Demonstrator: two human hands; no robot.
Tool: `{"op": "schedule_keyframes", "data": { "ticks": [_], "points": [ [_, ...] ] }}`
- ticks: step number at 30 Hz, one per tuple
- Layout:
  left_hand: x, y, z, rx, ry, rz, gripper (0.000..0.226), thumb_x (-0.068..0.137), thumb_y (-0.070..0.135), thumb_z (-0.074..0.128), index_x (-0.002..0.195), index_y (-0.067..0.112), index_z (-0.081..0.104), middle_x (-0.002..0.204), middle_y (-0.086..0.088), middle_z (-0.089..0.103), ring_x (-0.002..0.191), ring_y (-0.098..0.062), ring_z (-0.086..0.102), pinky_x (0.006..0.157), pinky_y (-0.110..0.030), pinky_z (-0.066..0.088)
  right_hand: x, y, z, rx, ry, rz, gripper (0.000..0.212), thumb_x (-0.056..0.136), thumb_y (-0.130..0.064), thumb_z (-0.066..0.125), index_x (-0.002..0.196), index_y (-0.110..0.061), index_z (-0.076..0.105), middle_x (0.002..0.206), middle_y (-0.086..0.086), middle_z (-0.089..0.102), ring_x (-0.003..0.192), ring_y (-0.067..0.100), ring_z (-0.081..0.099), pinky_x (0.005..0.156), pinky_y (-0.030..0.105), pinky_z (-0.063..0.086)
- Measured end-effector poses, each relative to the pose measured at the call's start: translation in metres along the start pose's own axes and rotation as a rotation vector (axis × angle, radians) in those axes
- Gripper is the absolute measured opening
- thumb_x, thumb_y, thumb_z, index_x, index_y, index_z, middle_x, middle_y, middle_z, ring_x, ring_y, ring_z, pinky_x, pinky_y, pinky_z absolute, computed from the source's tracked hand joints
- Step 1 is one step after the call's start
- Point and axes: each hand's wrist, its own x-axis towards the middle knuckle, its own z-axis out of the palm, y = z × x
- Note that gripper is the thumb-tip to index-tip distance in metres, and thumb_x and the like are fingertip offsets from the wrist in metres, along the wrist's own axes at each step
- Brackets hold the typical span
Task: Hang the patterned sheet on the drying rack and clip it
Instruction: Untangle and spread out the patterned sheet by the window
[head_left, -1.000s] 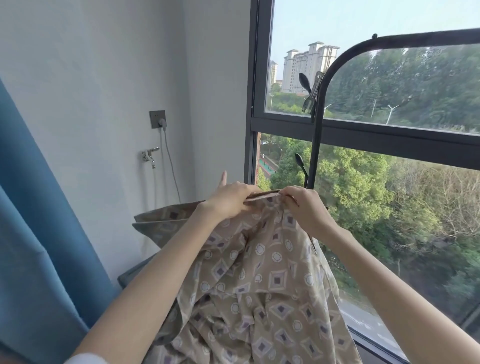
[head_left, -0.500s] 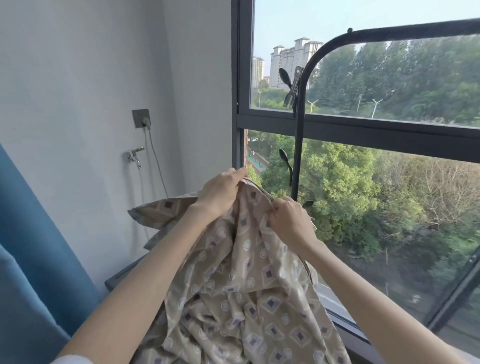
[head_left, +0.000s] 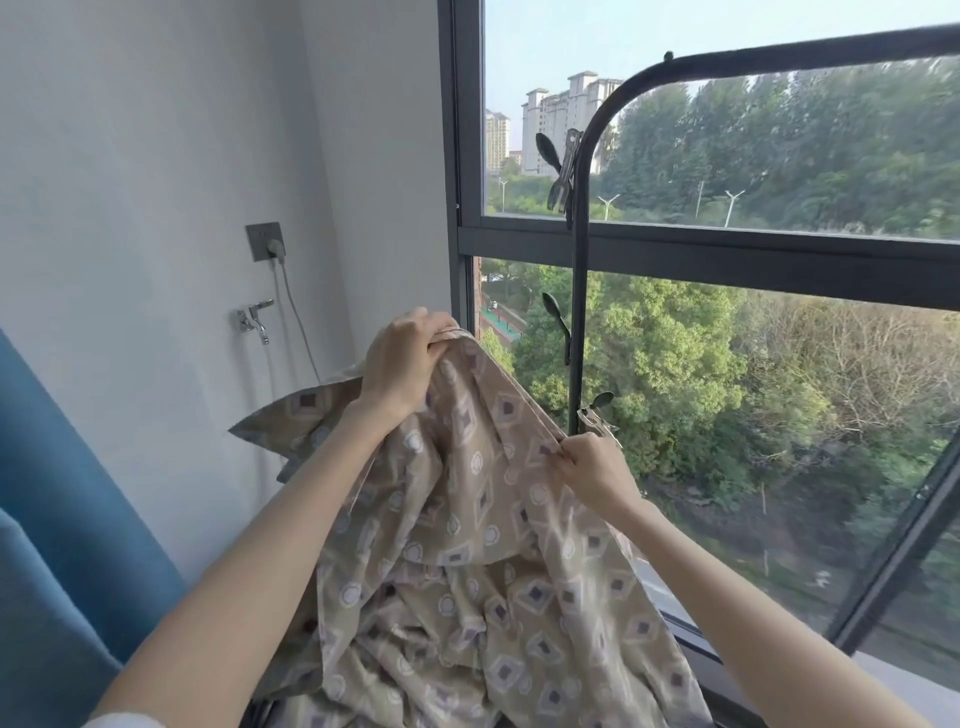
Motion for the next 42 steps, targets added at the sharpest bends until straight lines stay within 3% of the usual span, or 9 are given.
{"op": "schedule_keyframes", "data": {
  "ticks": [4, 12, 14, 19, 29, 32, 36, 39, 42],
  "points": [
    [0.000, -0.015, -0.004, 0.012, 0.151, -0.127, 0.018, 0.093, 0.018, 0.053, 0.104, 0.014, 0.067, 0.089, -0.009, 0.062, 0.082, -0.028, 0.059, 0.066, -0.027, 0.035, 0.007, -0.012, -0.026, 0.047, 0.234, -0.086, 0.023, 0.094, -0.022, 0.055, 0.082, -0.009, 0.070, 0.076, 0.006, 0.062, 0.064, 0.025, 0.056, 0.055, 0.031, 0.042],
    [0.026, -0.049, -0.030, -0.023, 0.403, -0.231, 0.021, 0.097, 0.014, 0.043, 0.103, 0.011, 0.063, 0.090, -0.010, 0.061, 0.084, -0.027, 0.056, 0.069, -0.034, 0.042, 0.037, -0.087, -0.111, 0.101, 0.698, -0.526, 0.022, 0.095, -0.016, 0.053, 0.104, -0.004, 0.068, 0.094, 0.007, 0.061, 0.076, 0.017, 0.054, 0.063, 0.025, 0.039],
    [0.027, -0.055, -0.029, -0.055, 0.407, -0.282, 0.023, 0.098, 0.018, 0.043, 0.106, 0.012, 0.064, 0.093, -0.010, 0.061, 0.086, -0.027, 0.057, 0.073, -0.038, 0.046, 0.042, -0.084, -0.108, 0.056, 0.636, -0.535, 0.019, 0.094, -0.016, 0.055, 0.104, -0.007, 0.069, 0.094, 0.006, 0.061, 0.072, 0.018, 0.057, 0.058, 0.027, 0.043],
    [-0.003, -0.073, -0.008, 0.049, 0.255, -0.335, 0.023, 0.096, 0.018, 0.046, 0.104, 0.010, 0.066, 0.094, -0.015, 0.063, 0.092, -0.035, 0.057, 0.081, -0.040, 0.042, 0.035, -0.033, -0.056, -0.149, 0.054, -0.196, 0.011, 0.090, -0.015, 0.062, 0.088, -0.019, 0.072, 0.072, 0.006, 0.065, 0.059, 0.023, 0.058, 0.047, 0.028, 0.038],
    [-0.016, -0.059, -0.009, 0.383, -0.131, -0.463, 0.034, 0.092, 0.006, 0.040, 0.123, 0.012, 0.052, 0.119, -0.018, 0.048, 0.114, -0.036, 0.041, 0.095, -0.040, 0.030, 0.015, -0.035, -0.053, -0.131, 0.127, -0.288, 0.019, 0.095, -0.020, 0.054, 0.096, -0.010, 0.071, 0.088, 0.005, 0.061, 0.070, 0.022, 0.054, 0.058, 0.029, 0.035],
    [-0.016, -0.035, -0.008, 0.501, -0.317, -0.296, 0.056, 0.085, 0.004, 0.045, 0.138, 0.012, 0.032, 0.135, -0.017, 0.036, 0.125, -0.034, 0.030, 0.103, -0.042, 0.023, 0.014, -0.040, -0.055, -0.096, 0.133, -0.316, 0.019, 0.095, -0.018, 0.054, 0.093, -0.009, 0.071, 0.084, 0.002, 0.058, 0.071, 0.023, 0.055, 0.059, 0.029, 0.037],
    [-0.011, 0.009, 0.009, 0.239, -0.646, 0.043, 0.088, 0.085, 0.032, 0.063, 0.150, 0.027, 0.003, 0.152, -0.003, 0.020, 0.143, -0.021, 0.010, 0.112, -0.052, -0.010, 0.015, -0.044, -0.052, -0.108, 0.102, -0.374, 0.016, 0.094, -0.019, 0.057, 0.090, -0.011, 0.071, 0.083, 0.002, 0.059, 0.072, 0.023, 0.057, 0.059, 0.031, 0.041],
    [-0.009, 0.023, 0.029, 0.155, -0.712, 0.121, 0.069, 0.090, 0.011, 0.056, 0.147, 0.028, 0.021, 0.127, -0.003, 0.057, 0.130, -0.019, 0.042, 0.115, -0.048, -0.007, 0.014, -0.042, -0.054, -0.123, 0.102, -0.403, 0.013, 0.092, -0.017, 0.059, 0.089, -0.012, 0.071, 0.080, 0.000, 0.057, 0.070, 0.022, 0.056, 0.058, 0.030, 0.039],
    [-0.008, 0.025, 0.036, 0.129, -0.518, 0.136, 0.042, 0.086, -0.009, 0.040, 0.112, 0.020, 0.057, 0.111, -0.001, 0.063, 0.108, -0.022, 0.056, 0.102, -0.036, 0.031, 0.011, -0.034, -0.056, -0.123, 0.085, -0.408, 0.015, 0.093, -0.020, 0.058, 0.089, -0.012, 0.069, 0.081, -0.001, 0.055, 0.070, 0.023, 0.055, 0.060, 0.033, 0.044]
  ]
}}
